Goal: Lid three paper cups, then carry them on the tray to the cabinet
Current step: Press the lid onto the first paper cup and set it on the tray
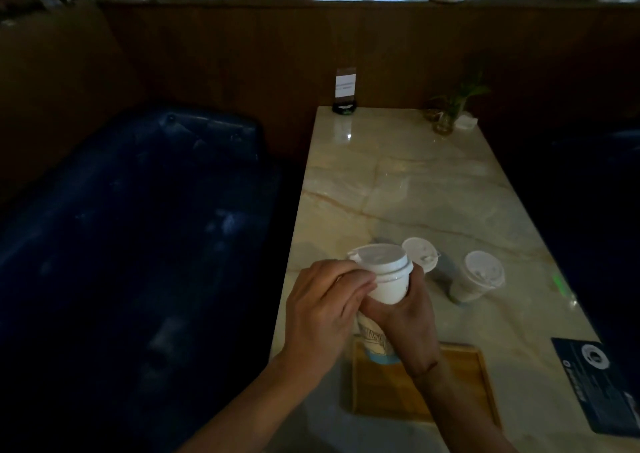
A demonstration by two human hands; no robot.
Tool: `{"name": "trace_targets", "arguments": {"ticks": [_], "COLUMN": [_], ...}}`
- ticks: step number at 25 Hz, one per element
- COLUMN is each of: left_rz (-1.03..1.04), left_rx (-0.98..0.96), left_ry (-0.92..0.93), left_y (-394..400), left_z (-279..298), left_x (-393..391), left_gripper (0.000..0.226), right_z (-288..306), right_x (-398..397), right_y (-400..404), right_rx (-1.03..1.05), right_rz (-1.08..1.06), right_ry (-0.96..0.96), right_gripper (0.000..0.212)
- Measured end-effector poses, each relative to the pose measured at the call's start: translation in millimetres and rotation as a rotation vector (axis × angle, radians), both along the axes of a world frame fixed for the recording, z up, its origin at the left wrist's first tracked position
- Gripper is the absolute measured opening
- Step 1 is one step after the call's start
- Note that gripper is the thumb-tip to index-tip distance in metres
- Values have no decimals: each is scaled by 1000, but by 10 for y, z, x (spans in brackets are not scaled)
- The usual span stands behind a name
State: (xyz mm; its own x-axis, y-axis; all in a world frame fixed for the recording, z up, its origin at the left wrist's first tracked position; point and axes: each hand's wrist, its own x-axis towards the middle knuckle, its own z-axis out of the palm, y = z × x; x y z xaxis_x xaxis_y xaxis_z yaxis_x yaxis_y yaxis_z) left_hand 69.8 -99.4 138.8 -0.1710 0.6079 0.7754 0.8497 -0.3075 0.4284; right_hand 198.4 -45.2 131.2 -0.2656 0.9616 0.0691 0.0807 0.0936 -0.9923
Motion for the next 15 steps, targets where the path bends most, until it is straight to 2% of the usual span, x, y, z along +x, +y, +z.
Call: {"name": "trace_targets", "arguments": {"ticks": [6, 8, 13, 15], "left_rz": [-63, -57, -53, -52], "left_rx": [135, 165, 150, 139], "left_ry": [52, 89, 161, 113], "left_y": [-62, -87, -148, -160], "left_z": [162, 160, 73, 29], "left_x": [39, 35, -52, -97], "left_gripper": [10, 15, 22, 24], "right_z": [146, 139, 81, 41], "right_x": [137, 162, 193, 186], "right_y": [-37, -40, -53, -57], "right_rx": [-30, -76, -186, -210], "right_rz": [103, 168, 276, 284], "right_ry": [125, 154, 194, 194], "right_gripper": [84, 84, 76, 75]}}
